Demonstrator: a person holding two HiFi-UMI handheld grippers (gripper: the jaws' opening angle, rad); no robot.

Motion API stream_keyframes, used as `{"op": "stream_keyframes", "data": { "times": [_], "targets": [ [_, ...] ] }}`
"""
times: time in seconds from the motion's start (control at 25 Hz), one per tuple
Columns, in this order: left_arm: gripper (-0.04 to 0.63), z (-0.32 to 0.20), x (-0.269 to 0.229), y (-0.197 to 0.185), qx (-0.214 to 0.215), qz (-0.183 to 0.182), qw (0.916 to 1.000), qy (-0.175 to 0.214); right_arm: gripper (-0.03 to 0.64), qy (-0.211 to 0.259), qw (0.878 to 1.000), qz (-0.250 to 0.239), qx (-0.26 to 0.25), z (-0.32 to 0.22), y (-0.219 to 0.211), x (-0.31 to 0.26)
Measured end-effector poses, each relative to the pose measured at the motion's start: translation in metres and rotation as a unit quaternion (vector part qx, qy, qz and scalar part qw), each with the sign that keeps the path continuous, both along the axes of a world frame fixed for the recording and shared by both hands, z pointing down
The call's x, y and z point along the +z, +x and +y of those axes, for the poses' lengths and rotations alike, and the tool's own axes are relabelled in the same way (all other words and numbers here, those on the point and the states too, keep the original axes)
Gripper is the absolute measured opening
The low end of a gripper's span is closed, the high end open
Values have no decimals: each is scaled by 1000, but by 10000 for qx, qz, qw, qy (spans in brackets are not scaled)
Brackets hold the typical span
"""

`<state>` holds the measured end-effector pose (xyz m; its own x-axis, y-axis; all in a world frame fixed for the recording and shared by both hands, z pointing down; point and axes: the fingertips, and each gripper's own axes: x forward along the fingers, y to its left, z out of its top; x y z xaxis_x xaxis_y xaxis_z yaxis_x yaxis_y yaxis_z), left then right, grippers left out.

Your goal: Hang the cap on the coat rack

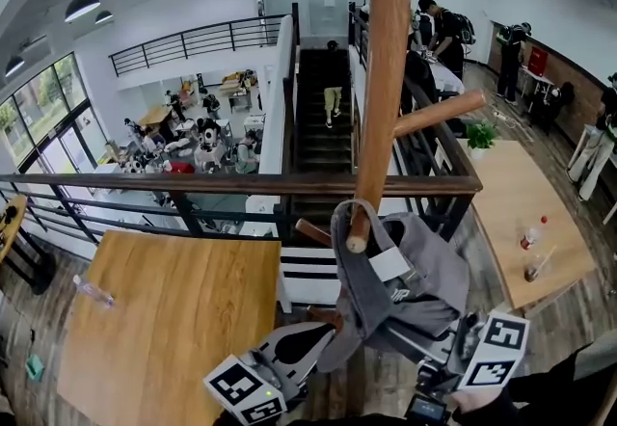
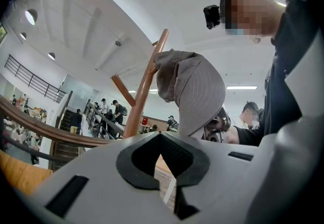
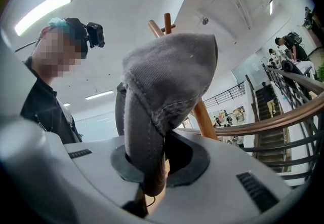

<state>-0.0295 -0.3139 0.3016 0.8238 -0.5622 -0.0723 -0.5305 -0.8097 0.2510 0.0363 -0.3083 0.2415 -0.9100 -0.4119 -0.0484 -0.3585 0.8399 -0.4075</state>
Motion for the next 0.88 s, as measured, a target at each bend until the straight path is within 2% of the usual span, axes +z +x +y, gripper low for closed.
{"op": "stream_keyframes", "data": {
  "times": [0.48,0.88],
  "targets": [
    [0,-15,16,-14,-180,-59,9997,-126,48,-243,9985,457,181,-24,2,37],
    [0,-10,15,-17,-197,-89,9996,-169,48,-420,9927,1116,207,-25,1,85]
  ]
}}
